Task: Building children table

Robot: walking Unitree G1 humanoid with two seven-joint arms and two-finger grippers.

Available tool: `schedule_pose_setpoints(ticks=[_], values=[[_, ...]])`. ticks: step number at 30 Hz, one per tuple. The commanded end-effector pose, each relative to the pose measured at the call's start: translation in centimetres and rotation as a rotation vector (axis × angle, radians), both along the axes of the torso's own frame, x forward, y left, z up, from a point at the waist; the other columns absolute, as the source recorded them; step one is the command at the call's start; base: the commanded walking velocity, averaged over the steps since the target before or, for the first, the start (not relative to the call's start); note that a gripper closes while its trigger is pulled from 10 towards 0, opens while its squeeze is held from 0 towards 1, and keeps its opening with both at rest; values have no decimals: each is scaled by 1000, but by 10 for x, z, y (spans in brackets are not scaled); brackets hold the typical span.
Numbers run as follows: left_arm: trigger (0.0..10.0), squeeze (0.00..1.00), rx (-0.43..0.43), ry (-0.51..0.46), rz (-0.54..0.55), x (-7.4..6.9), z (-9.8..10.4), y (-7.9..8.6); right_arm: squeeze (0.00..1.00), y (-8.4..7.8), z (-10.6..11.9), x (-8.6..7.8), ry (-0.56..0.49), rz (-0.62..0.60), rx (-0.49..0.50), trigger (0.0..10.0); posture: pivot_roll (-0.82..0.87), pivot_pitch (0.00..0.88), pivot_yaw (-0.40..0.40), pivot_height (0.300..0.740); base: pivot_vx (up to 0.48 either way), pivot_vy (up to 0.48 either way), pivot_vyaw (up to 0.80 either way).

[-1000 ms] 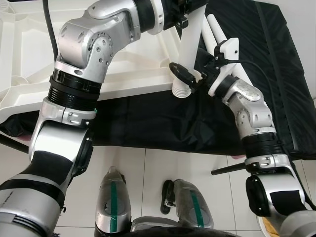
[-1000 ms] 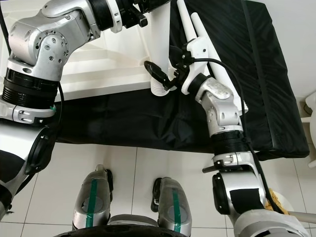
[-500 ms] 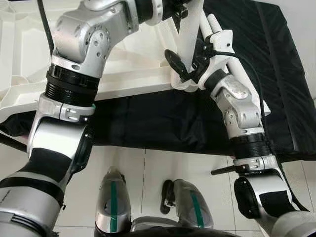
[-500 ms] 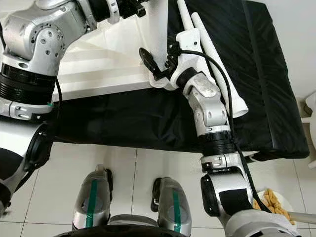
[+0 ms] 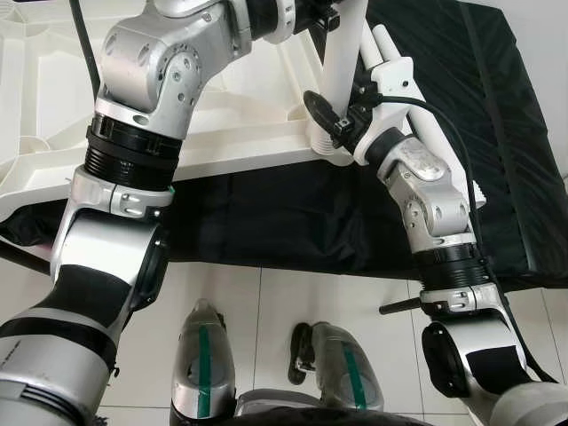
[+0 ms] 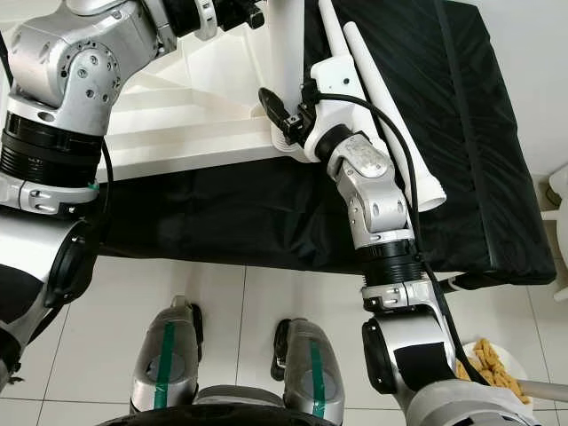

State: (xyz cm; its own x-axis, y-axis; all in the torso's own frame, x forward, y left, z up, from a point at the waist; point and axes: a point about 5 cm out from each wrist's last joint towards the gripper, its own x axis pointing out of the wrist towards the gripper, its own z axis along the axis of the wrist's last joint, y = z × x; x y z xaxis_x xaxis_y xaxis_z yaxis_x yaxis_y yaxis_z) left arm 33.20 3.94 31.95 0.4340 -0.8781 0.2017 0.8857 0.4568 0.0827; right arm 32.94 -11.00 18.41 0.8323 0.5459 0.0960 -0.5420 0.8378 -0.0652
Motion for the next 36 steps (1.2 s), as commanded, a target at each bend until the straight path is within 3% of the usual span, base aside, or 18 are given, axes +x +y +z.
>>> schedule_pose_setpoints(ticks=[1, 2, 3, 10, 11, 17, 20, 22, 23, 24, 25, 29, 33, 36], values=[[10000, 0, 7, -30, -37, -3, 5, -4, 0, -7, 2, 1, 6, -38, 3, 0, 68, 41, -71, 740, 0, 0, 0], [10000, 0, 7, -30, -37, -3, 5, -4, 0, -7, 2, 1, 6, -38, 3, 0, 68, 41, -71, 740, 0, 0, 0], [10000, 0, 7, -30, -38, -3, 5, -5, 0, -6, 3, 0, 3, -33, -4, 10000, 69, 41, -72, 740, 0, 0, 0], [10000, 0, -10, -16, -70, -6, 6, -5, 0, -5, 6, 1, -1, -30, 17, 10000, 67, 38, -69, 740, 0, 0, 0], [10000, 1000, -43, 10, -104, -7, 7, -5, 0, -5, 6, 1, 0, -34, 28, 10000, 68, 38, -68, 740, 0, 0, 0], [10000, 1000, -72, 30, -104, -7, 9, -1, 0, -8, 9, 3, 9, -68, 87, 10000, 70, 37, -66, 740, 0, 0, 0], [10000, 1000, -229, 65, -102, -6, 21, 10, 0, -13, 11, 7, 11, -111, 120, 10000, 68, 35, -63, 740, 0, 0, 0], [10000, 1000, -258, 63, -101, -6, 24, 13, 0, -14, 11, 7, 13, -119, 122, 10000, 68, 35, -63, 740, 0, 0, 0], [10000, 573, -273, 54, -95, -6, 26, 15, 0, -15, 11, 8, 13, -126, 124, 10000, 68, 35, -63, 740, 0, 0, 0], [10000, 573, -273, 54, -95, -6, 26, 15, 0, -15, 11, 8, 13, -126, 124, 10000, 68, 35, -63, 740, 0, 0, 0], [10000, 0, -308, 51, -79, -5, 29, 20, 0, -17, 11, 9, 15, -141, 132, 10000, 70, 34, -63, 740, 0, 0, 0], [10000, 0, -331, 84, -6, 0, 20, 32, 0, -28, 15, 13, 2, -207, 148, 10000, 70, 33, -65, 740, 0, 0, 0], [10000, 0, -162, 136, 122, 3, -28, 32, 0, -43, 19, 16, -27, -277, 136, 10000, 69, 33, -66, 740, 0, 0, 0], [10000, 0, -148, 177, 142, 2, -41, 31, 0, -45, 19, 16, -29, -279, 144, 10000, 70, 32, -64, 740, 0, 0, 0]])
